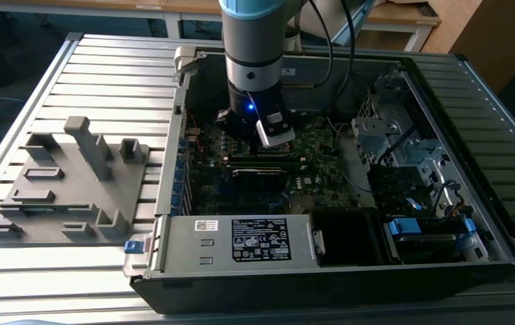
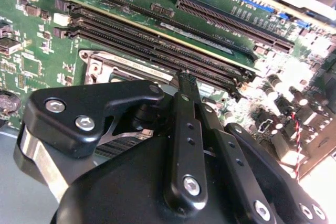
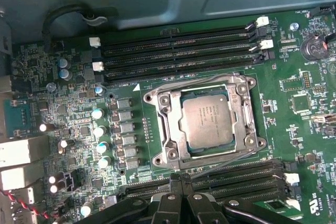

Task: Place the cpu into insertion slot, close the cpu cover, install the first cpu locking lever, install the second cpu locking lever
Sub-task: 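Install the second cpu locking lever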

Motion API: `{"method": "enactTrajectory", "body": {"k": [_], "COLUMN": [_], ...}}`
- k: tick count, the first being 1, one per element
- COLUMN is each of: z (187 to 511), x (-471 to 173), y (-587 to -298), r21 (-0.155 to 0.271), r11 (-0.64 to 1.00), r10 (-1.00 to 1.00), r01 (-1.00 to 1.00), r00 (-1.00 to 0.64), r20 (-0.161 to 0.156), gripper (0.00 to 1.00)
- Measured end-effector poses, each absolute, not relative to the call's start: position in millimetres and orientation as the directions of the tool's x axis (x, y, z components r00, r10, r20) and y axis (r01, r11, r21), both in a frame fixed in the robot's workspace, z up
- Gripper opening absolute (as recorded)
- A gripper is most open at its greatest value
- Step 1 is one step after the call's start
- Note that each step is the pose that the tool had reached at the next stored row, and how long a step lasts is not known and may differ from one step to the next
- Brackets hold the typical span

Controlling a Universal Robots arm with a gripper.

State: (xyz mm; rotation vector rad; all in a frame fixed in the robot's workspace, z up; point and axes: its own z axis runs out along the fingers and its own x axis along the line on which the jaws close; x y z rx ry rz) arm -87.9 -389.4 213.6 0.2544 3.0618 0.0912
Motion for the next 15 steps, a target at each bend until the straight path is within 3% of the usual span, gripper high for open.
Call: {"method": "enactTrajectory", "body": {"k": [15], "z": [211.3], "x": [-88.4], "y": [-389.5], "r21": [0.075], "r11": [0.984], "r10": [0.167], "r01": [0.163], "r00": [-0.984], "r20": [-0.061], "gripper": [0.11]}}
